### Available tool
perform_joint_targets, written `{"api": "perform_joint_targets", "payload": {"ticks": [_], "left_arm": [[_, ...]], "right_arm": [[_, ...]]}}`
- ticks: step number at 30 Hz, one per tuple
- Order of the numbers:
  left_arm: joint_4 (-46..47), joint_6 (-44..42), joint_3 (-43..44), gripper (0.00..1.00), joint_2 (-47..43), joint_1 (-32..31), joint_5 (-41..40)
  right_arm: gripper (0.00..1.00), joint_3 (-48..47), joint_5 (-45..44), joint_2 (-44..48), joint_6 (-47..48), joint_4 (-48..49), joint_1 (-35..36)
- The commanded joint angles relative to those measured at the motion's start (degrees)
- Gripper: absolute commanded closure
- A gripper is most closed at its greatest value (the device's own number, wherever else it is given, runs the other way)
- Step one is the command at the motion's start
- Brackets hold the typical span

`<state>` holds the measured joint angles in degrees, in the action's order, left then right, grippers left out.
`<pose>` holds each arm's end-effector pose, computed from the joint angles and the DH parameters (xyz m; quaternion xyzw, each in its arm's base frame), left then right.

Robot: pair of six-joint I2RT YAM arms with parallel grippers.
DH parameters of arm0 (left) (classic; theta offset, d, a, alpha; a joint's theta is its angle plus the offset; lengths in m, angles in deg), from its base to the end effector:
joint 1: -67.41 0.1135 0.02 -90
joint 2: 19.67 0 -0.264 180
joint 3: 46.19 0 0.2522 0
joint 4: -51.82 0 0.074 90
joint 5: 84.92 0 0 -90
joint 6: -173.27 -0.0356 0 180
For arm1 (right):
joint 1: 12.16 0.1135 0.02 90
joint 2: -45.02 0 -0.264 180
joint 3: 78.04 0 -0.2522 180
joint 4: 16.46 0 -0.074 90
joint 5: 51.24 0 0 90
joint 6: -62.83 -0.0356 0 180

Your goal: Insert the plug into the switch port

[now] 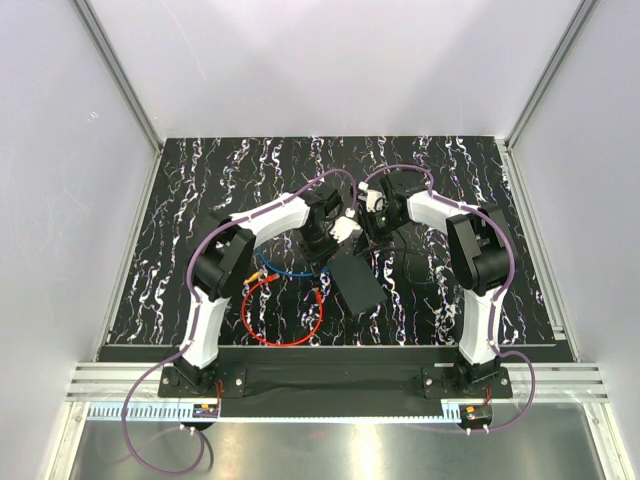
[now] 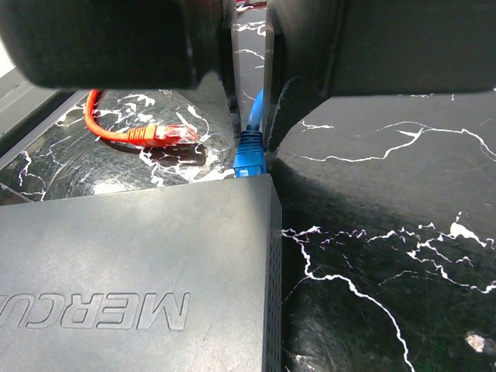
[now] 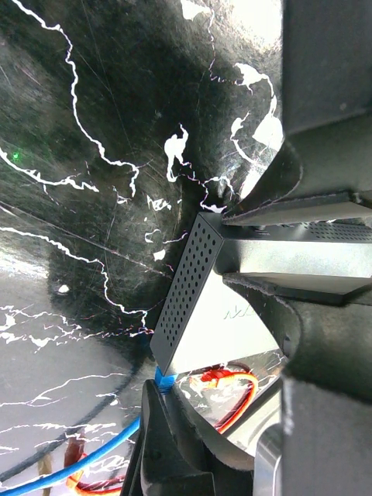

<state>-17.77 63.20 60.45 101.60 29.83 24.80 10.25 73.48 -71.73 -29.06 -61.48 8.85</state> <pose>0.3191 -0.2607 0.1685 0.4820 0.8579 -0.1766 0.0231 0.3685 0.1633 0.1454 -0.2071 0.9184 0.3208 0.1036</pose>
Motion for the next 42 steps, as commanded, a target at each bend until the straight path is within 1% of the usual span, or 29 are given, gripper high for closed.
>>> {"api": "perform_joint_targets", "payload": {"ticks": [1,4,8,10,12,15,18,19,22,25,26,28,30,32,34,35,37,38,39,41,42], "left_arm": [[28.8,1.3,5.1,1.0,-1.6,-2.6,10.0],[30.3,0.0,4.7,1.0,-0.1,-2.6,8.9],[26.3,-1.3,9.6,1.0,3.2,-0.7,8.3],[26.1,-2.0,9.4,1.0,2.6,0.0,8.2],[25.9,-2.8,8.2,0.98,1.7,0.6,8.4],[25.2,-4.2,5.6,0.97,-0.1,0.8,8.2],[24.6,-5.4,3.0,0.92,-1.5,0.9,8.2],[24.7,-5.5,2.4,0.87,-1.8,1.0,8.0],[23.7,-5.9,1.3,0.83,-3.4,2.2,7.9],[21.4,-6.5,1.0,0.71,-5.5,3.5,8.0],[20.9,-6.6,0.6,0.66,-6.6,4.2,8.6],[19.6,-7.1,-0.7,0.62,-9.7,4.6,8.7],[19.0,-7.3,-1.8,0.58,-12.2,5.0,9.0],[18.6,-6.8,-4.3,0.57,-16.6,5.3,10.4],[18.6,-5.3,-6.3,0.55,-19.9,5.6,12.3],[19.0,-4.7,-7.3,0.55,-23.4,6.4,13.2],[20.9,-1.9,-11.7,0.53,-27.1,7.5,15.1],[21.8,-0.8,-13.4,0.52,-31.4,9.0,16.5],[22.6,0.2,-16.6,0.51,-33.3,9.8,17.4],[24.2,2.9,-20.4,0.5,-37.4,12.3,19.3],[24.6,4.0,-23.6,0.49,-41.0,13.4,19.7]], "right_arm": [[0.72,2.5,1.1,-3.8,-1.4,1.7,6.1],[0.72,1.4,0.3,-4.1,-1.4,1.2,6.0],[0.71,-1.0,-0.7,-4.5,-0.8,0.1,4.6],[0.7,-2.5,-1.4,-4.5,-0.5,-0.5,2.5],[0.69,-3.8,-2.0,-4.5,0.2,-1.6,1.0],[0.67,-6.1,-2.9,-4.6,1.6,-3.4,-1.9],[0.66,-8.0,-3.4,-5.0,3.6,-5.1,-3.3],[0.65,-8.3,-3.5,-4.9,3.6,-5.4,-3.7],[0.62,-7.6,-3.8,-4.4,3.7,-5.9,-3.8],[0.57,-7.0,-4.2,-3.4,3.6,-6.3,-4.2],[0.56,-7.1,-4.5,-3.1,3.6,-6.3,-4.7],[0.51,-8.1,-4.7,-2.6,3.5,-7.0,-5.3],[0.5,-9.0,-4.6,-1.9,3.5,-7.6,-6.2],[0.45,-10.5,-4.1,-1.0,3.5,-8.0,-6.5],[0.44,-12.0,-3.4,0.7,3.5,-9.2,-6.6],[0.43,-12.5,-3.0,1.4,3.4,-9.3,-6.5],[0.42,-13.2,-1.9,4.4,3.4,-9.9,-6.6],[0.42,-13.4,-1.4,5.4,3.3,-10.0,-6.4],[0.42,-13.5,-0.5,7.4,3.3,-10.6,-6.5],[0.42,-13.7,0.0,9.2,3.4,-11.3,-5.7],[0.43,-13.6,0.2,10.6,3.5,-12.1,-5.1]]}}
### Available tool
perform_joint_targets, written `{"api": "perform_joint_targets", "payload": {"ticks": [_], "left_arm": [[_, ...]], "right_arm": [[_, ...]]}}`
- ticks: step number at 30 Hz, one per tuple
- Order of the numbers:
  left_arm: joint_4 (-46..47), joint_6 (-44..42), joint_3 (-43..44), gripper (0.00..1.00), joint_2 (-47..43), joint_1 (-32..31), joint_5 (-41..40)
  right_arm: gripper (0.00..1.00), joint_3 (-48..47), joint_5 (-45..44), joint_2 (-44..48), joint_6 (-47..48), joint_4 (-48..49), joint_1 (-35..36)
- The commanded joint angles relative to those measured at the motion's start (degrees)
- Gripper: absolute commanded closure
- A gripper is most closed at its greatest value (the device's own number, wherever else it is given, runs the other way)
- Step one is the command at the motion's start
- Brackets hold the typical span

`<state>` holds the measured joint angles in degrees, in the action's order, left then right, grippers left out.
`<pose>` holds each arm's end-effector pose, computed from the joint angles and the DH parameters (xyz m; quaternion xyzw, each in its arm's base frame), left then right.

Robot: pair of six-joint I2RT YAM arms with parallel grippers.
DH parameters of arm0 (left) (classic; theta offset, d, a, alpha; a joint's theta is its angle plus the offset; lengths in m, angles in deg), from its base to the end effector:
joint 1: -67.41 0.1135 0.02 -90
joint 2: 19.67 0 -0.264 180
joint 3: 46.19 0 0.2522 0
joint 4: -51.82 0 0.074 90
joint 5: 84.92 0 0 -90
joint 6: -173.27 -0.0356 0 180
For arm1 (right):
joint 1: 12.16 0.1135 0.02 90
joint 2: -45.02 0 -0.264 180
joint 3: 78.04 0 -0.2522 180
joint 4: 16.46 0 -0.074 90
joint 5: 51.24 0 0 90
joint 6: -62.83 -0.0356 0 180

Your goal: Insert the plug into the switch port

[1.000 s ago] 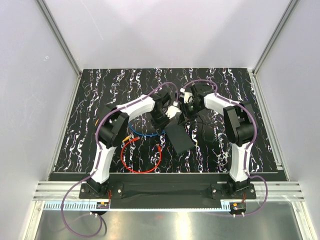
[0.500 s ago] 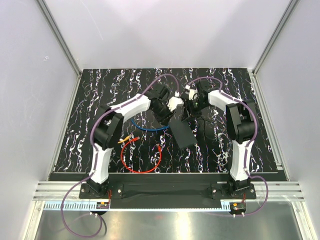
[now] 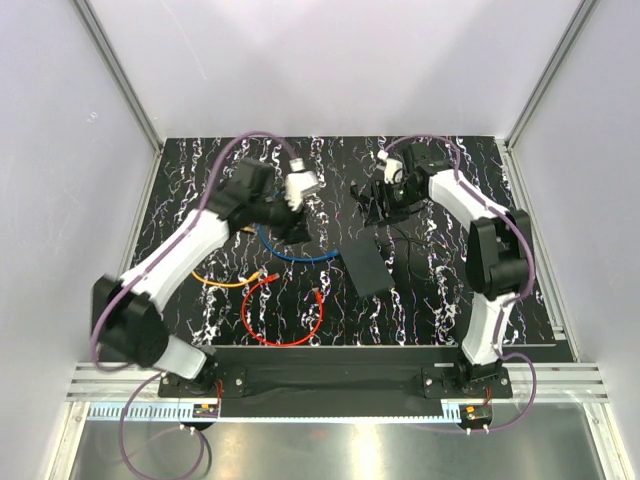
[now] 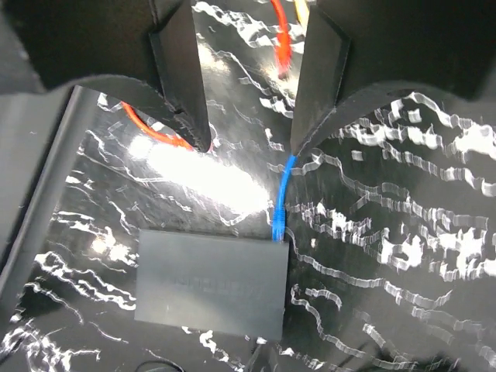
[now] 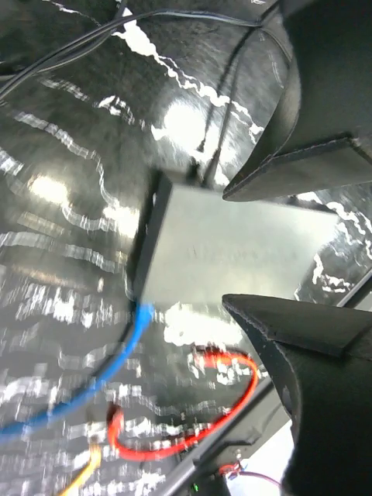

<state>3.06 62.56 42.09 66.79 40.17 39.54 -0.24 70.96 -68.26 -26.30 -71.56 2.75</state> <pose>0.2809 -0.1673 0.3095 0.4603 0.7677 -0.2951 0.3343 0.3951 0.1248 0.2123 -0.1857 0.9233 0.2935 0.1636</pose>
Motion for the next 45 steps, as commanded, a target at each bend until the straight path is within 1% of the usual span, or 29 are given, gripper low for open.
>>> {"api": "perform_joint_targets", "payload": {"ticks": [1,2,3,4,5,7,8,9,10,11,12,13,14,15,16,19,24,31,35,38,44,45], "left_arm": [[4.4,7.2,-6.7,0.48,-7.9,4.3,6.2],[4.8,8.4,-8.0,0.48,-9.3,7.1,6.8],[4.9,9.4,-9.5,0.48,-11.9,8.3,7.0],[4.4,10.7,-11.2,0.47,-12.8,9.5,6.6],[3.6,10.9,-11.8,0.47,-13.8,11.5,6.2],[2.7,12.4,-13.4,0.47,-16.0,13.7,6.2],[2.7,13.6,-14.0,0.47,-16.8,16.3,6.8],[2.9,14.9,-14.5,0.47,-17.4,17.9,7.5],[4.0,18.0,-15.3,0.47,-18.7,19.6,9.5],[4.7,19.8,-16.4,0.47,-19.1,22.5,9.8],[5.2,21.0,-16.9,0.47,-19.7,23.6,9.6],[5.9,24.1,-17.2,0.47,-20.4,24.7,9.8],[6.3,25.1,-18.2,0.47,-21.1,26.6,9.9],[6.9,26.2,-18.6,0.47,-21.6,27.2,9.8],[8.2,28.4,-19.1,0.47,-22.1,28.5,8.0],[9.2,29.8,-20.6,0.46,-24.0,29.0,5.1],[9.9,30.0,-21.9,0.46,-25.0,29.2,4.5],[11.5,29.6,-22.3,0.46,-24.7,29.2,4.5],[12.0,27.6,-23.5,0.46,-25.3,29.3,3.3],[11.6,26.7,-23.9,0.46,-25.5,29.2,2.8],[11.2,24.7,-24.2,0.46,-25.9,29.2,1.9],[10.9,24.5,-24.2,0.46,-25.8,29.3,2.0]], "right_arm": [[0.43,-2.7,2.6,7.8,0.9,-2.5,2.0],[0.43,-2.4,2.5,8.4,1.1,-3.0,4.3],[0.44,-1.8,2.2,9.2,1.0,-3.3,5.9],[0.44,-0.8,2.0,9.6,0.7,-3.5,7.5],[0.45,-0.2,1.7,9.6,0.5,-3.5,11.1],[0.45,1.0,1.4,9.1,-0.5,-3.2,14.2],[0.46,1.3,1.5,8.6,-2.0,-3.2,17.3],[0.47,1.6,1.2,7.2,-2.4,-3.2,18.7],[0.48,2.0,1.0,6.5,-3.5,-3.1,20.3],[0.48,2.1,0.7,5.8,-3.5,-3.1,21.8],[0.48,2.3,-1.4,4.8,-3.4,-3.0,25.1],[0.48,2.4,-2.7,4.3,-3.0,-2.9,26.7],[0.48,2.1,-4.2,3.6,-2.9,-3.0,28.0],[0.48,1.6,-4.8,1.6,-3.1,-3.5,29.2],[0.5,0.5,-5.4,0.5,-3.4,-3.7,30.8],[0.51,-1.3,-6.6,-3.1,-4.3,-4.0,31.7],[0.53,-2.7,-6.5,-6.8,-4.8,-5.2,31.8],[0.55,0.3,-5.9,-7.7,-6.0,-3.1,32.2],[0.57,-0.7,-7.3,-9.8,-5.8,-2.1,32.2],[0.62,-0.4,-8.6,-10.2,-6.7,-0.4,32.2],[0.63,-2.1,-10.4,-11.7,-8.0,0.7,32.2],[0.65,-2.3,-10.4,-12.1,-7.9,0.7,32.1]]}}
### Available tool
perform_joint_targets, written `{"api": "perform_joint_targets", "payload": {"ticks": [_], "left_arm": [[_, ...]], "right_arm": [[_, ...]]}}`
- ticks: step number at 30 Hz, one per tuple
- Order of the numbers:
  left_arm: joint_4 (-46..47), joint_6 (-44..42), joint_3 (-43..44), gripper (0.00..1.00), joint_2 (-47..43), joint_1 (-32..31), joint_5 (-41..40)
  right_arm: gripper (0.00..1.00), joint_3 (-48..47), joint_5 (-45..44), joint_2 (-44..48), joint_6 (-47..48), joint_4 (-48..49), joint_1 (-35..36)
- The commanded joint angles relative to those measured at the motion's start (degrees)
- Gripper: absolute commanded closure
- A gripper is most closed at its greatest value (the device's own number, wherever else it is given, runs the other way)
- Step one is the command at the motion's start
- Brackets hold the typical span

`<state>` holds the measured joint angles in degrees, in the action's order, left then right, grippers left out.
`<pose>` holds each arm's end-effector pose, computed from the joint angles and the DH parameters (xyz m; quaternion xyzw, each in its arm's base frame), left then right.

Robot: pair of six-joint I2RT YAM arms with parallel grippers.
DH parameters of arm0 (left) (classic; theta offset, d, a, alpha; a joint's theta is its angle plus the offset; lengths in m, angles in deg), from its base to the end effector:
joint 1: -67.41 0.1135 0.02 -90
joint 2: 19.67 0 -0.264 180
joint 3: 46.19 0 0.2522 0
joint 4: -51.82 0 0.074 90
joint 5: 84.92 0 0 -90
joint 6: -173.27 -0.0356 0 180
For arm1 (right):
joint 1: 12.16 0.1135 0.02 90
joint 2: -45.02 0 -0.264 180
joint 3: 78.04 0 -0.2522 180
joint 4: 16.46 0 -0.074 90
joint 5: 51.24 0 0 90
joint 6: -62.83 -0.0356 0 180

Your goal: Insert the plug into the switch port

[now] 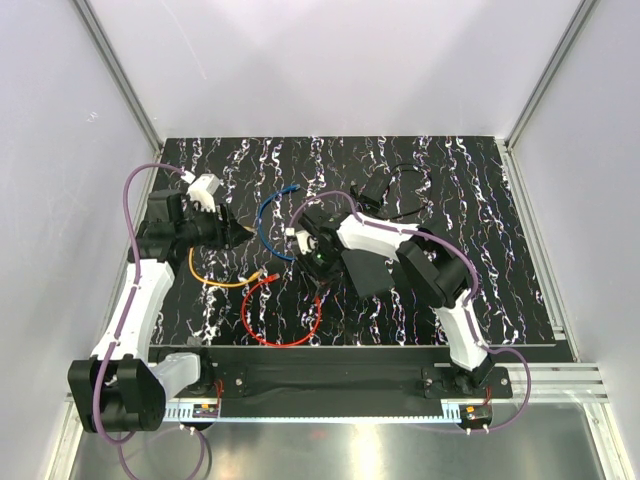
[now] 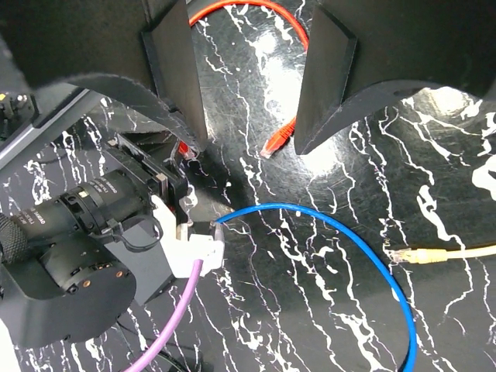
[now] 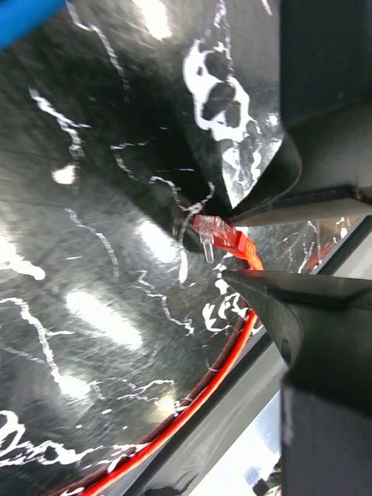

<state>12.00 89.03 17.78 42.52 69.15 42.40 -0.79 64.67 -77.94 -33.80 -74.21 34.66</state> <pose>0.2300 -0.0146 0.2918 0.0842 0.8590 -0.3020 0.4047 0.2777 0.3187 0.1442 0.3551 -0.9021 -0.2451 0.0090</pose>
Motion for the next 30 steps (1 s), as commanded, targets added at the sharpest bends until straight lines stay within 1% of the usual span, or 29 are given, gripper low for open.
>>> {"api": "perform_joint_targets", "payload": {"ticks": [1,2,3,5,6,8,10,11,12,13,14,15,16,17,18,19,22,25,27,28,30], "left_arm": [[1.9,-2.5,0.1,0.46,-1.5,0.2,-0.8],[1.8,-3.0,0.0,0.46,-1.6,0.3,-0.4],[1.9,-3.7,-0.3,0.46,-2.2,0.2,-0.1],[2.1,-5.4,-1.3,0.46,-3.1,0.3,1.3],[2.2,-6.7,-1.6,0.46,-3.5,0.2,2.1],[2.5,-8.1,-2.5,0.45,-5.0,0.2,5.8],[3.0,-8.7,-3.4,0.45,-6.5,-0.2,9.0],[3.1,-9.0,-4.2,0.44,-7.1,-0.8,9.3],[3.3,-9.4,-4.7,0.44,-7.5,-1.4,9.3],[3.4,-10.0,-5.0,0.44,-8.4,-3.8,8.0],[3.8,-10.0,-6.5,0.44,-8.9,-5.3,7.0],[5.8,-9.7,-7.2,0.44,-9.5,-7.1,5.7],[7.6,-8.0,-8.3,0.44,-10.1,-10.8,1.2],[9.4,-7.1,-9.2,0.45,-10.5,-12.9,-0.8],[12.9,-6.4,-10.2,0.45,-10.3,-14.8,-2.4],[14.5,-5.9,-10.4,0.48,-9.9,-19.3,-6.6],[21.0,-1.7,-10.2,0.51,-6.7,-25.4,-12.4],[27.2,0.9,-10.4,0.52,-3.3,-29.2,-16.1],[29.5,1.4,-10.1,0.52,-1.7,-30.6,-17.4],[29.8,1.6,-9.9,0.52,-0.2,-31.5,-19.4],[31.1,3.1,-10.0,0.53,1.0,-31.5,-21.1]], "right_arm": [[0.68,-2.1,-3.9,-2.6,-0.4,3.5,0.3],[0.73,-2.2,-3.4,-2.8,0.0,3.6,0.2],[0.86,-2.1,-3.3,-2.5,0.2,3.6,0.2],[0.98,-1.5,-1.4,-1.3,0.3,5.0,-0.9],[1.0,-0.8,-0.5,0.5,0.0,5.6,-1.5],[1.0,0.0,2.6,3.0,-1.0,8.5,-3.0],[1.0,1.8,4.9,7.7,-3.7,11.5,-5.9],[1.0,2.3,6.2,9.3,-5.0,14.5,-6.7],[1.0,2.9,6.9,11.9,-6.2,15.6,-8.5],[1.0,3.5,7.7,13.3,-8.5,17.2,-9.2],[1.0,4.1,9.0,14.4,-10.0,20.8,-10.0],[1.0,5.9,9.0,17.0,-11.5,22.7,-10.5],[1.0,7.0,9.0,18.3,-14.2,24.7,-11.1],[1.0,8.2,9.8,19.4,-15.5,28.8,-11.3],[1.0,9.3,10.3,20.6,-16.5,30.0,-11.4],[1.0,9.2,10.9,20.7,-18.0,30.3,-11.6],[1.0,10.1,13.2,20.5,-21.5,33.1,-11.8],[1.0,9.5,13.5,20.2,-22.4,33.7,-11.8],[1.0,8.8,12.3,20.4,-22.5,33.2,-11.8],[1.0,8.7,11.9,20.5,-22.6,32.8,-11.8],[1.0,8.9,11.3,20.8,-23.2,32.6,-11.8]]}}
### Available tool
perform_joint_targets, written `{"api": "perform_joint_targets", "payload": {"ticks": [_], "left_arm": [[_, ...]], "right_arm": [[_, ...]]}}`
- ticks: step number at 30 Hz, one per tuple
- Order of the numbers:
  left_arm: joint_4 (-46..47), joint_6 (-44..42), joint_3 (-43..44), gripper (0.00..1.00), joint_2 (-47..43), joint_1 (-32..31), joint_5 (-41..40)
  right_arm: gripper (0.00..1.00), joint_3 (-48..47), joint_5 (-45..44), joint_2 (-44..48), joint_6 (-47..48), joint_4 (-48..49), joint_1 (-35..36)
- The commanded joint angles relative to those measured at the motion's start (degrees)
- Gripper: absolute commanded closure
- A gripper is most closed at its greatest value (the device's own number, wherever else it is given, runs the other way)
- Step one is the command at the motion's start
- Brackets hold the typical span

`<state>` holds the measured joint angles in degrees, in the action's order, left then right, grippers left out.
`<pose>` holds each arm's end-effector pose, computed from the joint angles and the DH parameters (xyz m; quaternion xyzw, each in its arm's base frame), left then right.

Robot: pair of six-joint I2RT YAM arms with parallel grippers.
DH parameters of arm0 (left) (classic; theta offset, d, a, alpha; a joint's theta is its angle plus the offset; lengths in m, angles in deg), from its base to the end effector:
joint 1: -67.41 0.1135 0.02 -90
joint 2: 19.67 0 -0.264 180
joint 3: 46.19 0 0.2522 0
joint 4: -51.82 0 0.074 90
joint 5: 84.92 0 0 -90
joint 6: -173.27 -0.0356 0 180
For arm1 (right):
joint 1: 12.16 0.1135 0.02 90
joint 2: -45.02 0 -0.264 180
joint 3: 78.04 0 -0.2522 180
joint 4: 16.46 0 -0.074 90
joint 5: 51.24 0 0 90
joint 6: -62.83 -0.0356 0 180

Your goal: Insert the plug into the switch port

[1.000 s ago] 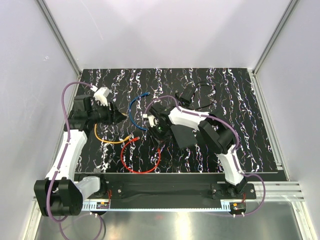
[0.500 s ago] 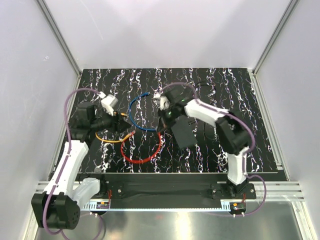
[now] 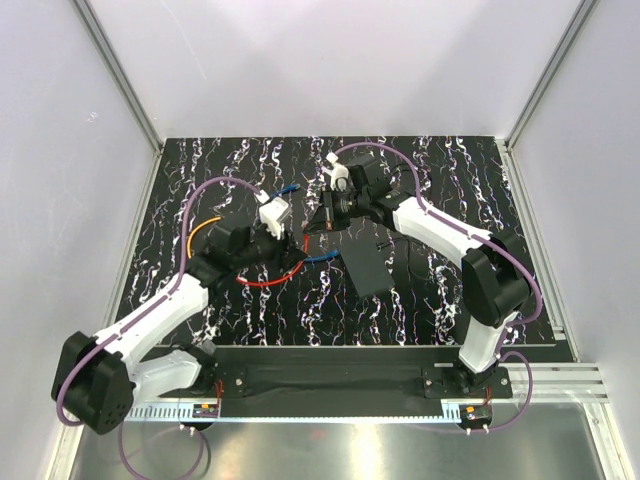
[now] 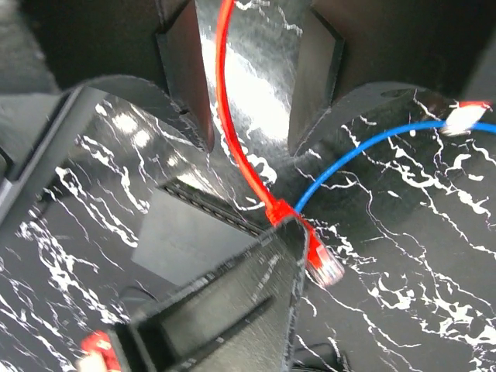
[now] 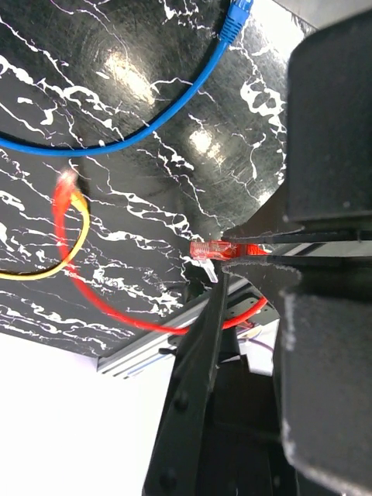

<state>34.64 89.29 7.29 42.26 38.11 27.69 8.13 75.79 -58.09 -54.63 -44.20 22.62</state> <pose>0.2040 -0.1302 0.2632 0.2697 0.7918 -0.3165 0.4474 0.3250 0.2518 0.2683 -0.1955 0.8379 0.4619 0.2152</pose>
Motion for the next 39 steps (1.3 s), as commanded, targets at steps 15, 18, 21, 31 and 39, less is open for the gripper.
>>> {"api": "perform_joint_targets", "payload": {"ticks": [15,18,21,31,39], "left_arm": [[12.2,3.6,-0.8,0.62,4.8,-1.7,-9.8],[12.9,3.6,-1.5,0.62,4.9,-1.7,-10.4],[13.8,3.0,-1.6,0.62,5.0,-1.7,-10.9],[12.7,3.6,-2.3,0.65,6.7,-1.6,-10.5],[12.6,2.7,-1.8,0.98,6.4,-1.7,-9.5]], "right_arm": [[1.0,0.9,-0.3,1.7,-3.7,2.8,1.2],[1.0,0.6,0.0,1.6,-4.3,2.8,1.3],[1.0,0.5,0.1,1.8,-4.8,2.6,1.3],[1.0,0.4,1.7,1.9,-6.5,3.2,1.3],[1.0,1.8,2.9,2.7,-7.3,3.8,1.3]]}}
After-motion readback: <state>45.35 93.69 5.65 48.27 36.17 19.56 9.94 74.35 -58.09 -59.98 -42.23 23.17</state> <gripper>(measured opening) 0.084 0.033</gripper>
